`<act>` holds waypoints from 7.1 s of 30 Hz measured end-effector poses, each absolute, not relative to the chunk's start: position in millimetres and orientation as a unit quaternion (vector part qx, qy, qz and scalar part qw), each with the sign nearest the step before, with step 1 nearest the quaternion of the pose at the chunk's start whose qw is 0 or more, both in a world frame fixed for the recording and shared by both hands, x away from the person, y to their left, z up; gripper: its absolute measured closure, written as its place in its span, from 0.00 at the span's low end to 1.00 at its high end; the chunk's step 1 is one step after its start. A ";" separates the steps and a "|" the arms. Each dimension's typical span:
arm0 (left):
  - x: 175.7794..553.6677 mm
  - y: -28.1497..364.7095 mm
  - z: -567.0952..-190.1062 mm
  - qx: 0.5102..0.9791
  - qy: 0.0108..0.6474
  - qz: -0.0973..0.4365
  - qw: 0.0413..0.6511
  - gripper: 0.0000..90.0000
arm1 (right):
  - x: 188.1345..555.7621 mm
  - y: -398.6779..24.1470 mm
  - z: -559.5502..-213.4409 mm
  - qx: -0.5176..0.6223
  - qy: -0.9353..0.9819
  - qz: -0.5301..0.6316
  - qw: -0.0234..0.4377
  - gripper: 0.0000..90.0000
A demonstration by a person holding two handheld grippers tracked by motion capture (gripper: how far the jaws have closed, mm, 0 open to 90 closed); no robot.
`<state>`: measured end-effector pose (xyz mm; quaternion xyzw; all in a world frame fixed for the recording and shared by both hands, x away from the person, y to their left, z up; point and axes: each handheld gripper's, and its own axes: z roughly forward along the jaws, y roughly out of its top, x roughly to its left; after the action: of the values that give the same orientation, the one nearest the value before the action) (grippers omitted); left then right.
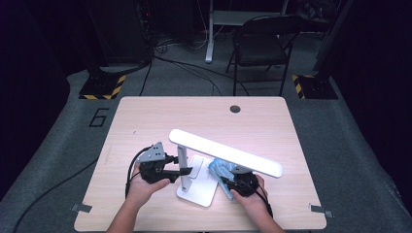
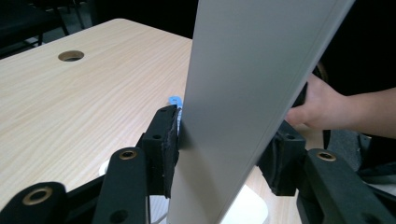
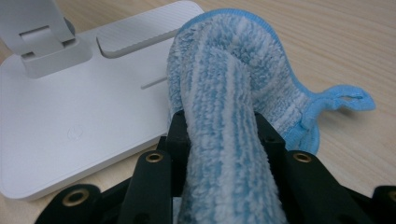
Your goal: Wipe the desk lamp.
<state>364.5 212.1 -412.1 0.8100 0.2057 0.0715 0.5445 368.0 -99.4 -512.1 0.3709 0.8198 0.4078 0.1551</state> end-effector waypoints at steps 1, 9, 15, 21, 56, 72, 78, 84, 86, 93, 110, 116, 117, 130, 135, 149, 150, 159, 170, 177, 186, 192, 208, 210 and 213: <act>364.0 212.7 -412.1 0.811 0.205 0.069 0.544 0.57 | 368.2 -99.0 -512.0 0.376 0.818 0.408 0.151 0.73; 357.7 214.2 -412.4 0.813 0.189 0.059 0.548 0.54 | 374.6 -96.3 -512.3 0.371 0.819 0.413 0.145 0.73; 354.9 216.3 -412.1 0.819 0.167 0.040 0.547 0.56 | 378.1 -97.6 -513.0 0.370 0.816 0.421 0.139 0.73; 352.6 214.0 -413.3 0.818 0.163 0.042 0.551 0.56 | 379.3 -98.0 -511.9 0.371 0.817 0.421 0.136 0.73; 358.2 172.8 -415.1 0.806 0.190 0.110 0.549 0.59 | 365.5 -138.2 -506.7 0.441 0.781 0.404 0.180 0.73; 369.4 161.2 -414.0 0.804 0.168 0.071 0.566 0.51 | 338.7 -137.3 -505.3 0.435 0.792 0.399 0.155 0.70; 371.6 162.6 -413.4 0.806 0.151 0.054 0.571 0.56 | 330.6 -131.0 -503.7 0.429 0.801 0.391 0.145 0.73; 370.4 162.2 -413.7 0.806 0.152 0.054 0.569 0.57 | 341.6 -122.3 -509.7 0.422 0.803 0.390 0.157 0.75; 370.6 162.4 -414.1 0.806 0.152 0.055 0.570 0.57 | 346.3 -122.4 -510.5 0.425 0.802 0.392 0.149 0.75; 370.7 162.8 -414.9 0.806 0.149 0.050 0.571 0.57 | 366.1 -117.0 -511.2 0.440 0.794 0.391 0.154 0.75; 371.3 163.5 -415.9 0.805 0.144 0.054 0.573 0.57 | 449.7 -88.2 -508.0 0.482 0.775 0.369 0.173 0.74; 370.1 161.8 -415.8 0.804 0.151 0.056 0.573 0.57 | 453.6 -87.1 -508.1 0.488 0.771 0.373 0.167 0.75; 369.9 161.3 -415.6 0.804 0.153 0.058 0.572 0.57 | 451.4 -87.1 -507.7 0.487 0.771 0.375 0.164 0.75; 369.9 161.9 -416.4 0.801 0.162 0.058 0.573 0.57 | 383.7 -103.9 -506.2 0.431 0.802 0.387 0.145 0.75; 369.9 163.1 -416.6 0.802 0.163 0.061 0.572 0.57 | 352.9 -112.6 -506.9 0.418 0.808 0.393 0.134 0.75; 372.8 165.2 -416.1 0.806 0.156 0.051 0.569 0.57 | 387.0 -103.7 -509.0 0.426 0.805 0.388 0.140 0.74; 372.8 165.1 -416.3 0.805 0.156 0.051 0.570 0.57 | 392.3 -100.8 -508.5 0.429 0.805 0.385 0.141 0.74; 372.6 165.0 -416.9 0.804 0.155 0.056 0.571 0.57 | 443.2 -82.7 -506.3 0.451 0.797 0.375 0.144 0.72; 371.2 162.8 -417.1 0.803 0.160 0.062 0.571 0.57 | 440.9 -82.8 -504.8 0.449 0.798 0.380 0.130 0.72; 370.5 162.9 -416.0 0.806 0.160 0.064 0.566 0.57 | 409.9 -92.9 -503.5 0.428 0.811 0.379 0.129 0.73; 371.8 163.4 -417.0 0.801 0.169 0.073 0.569 0.57 | 373.0 -122.4 -510.1 0.425 0.797 0.419 0.090 0.74; 374.7 159.3 -416.1 0.802 0.178 0.081 0.565 0.57 | 368.5 -128.3 -504.3 0.418 0.803 0.409 0.114 0.74; 398.2 150.6 -417.6 0.789 0.207 0.104 0.569 0.57 | 358.7 -141.0 -492.1 0.425 0.793 0.405 0.165 0.74; 400.2 149.8 -417.3 0.790 0.209 0.102 0.568 0.57 | 354.9 -140.4 -491.0 0.424 0.796 0.401 0.161 0.74; 402.1 148.6 -417.3 0.789 0.213 0.104 0.567 0.57 | 351.6 -139.1 -492.7 0.426 0.797 0.399 0.156 0.74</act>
<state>402.1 148.6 -417.3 0.7893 0.2126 0.1037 0.5667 351.6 -139.1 -492.7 0.4263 0.7967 0.3989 0.1563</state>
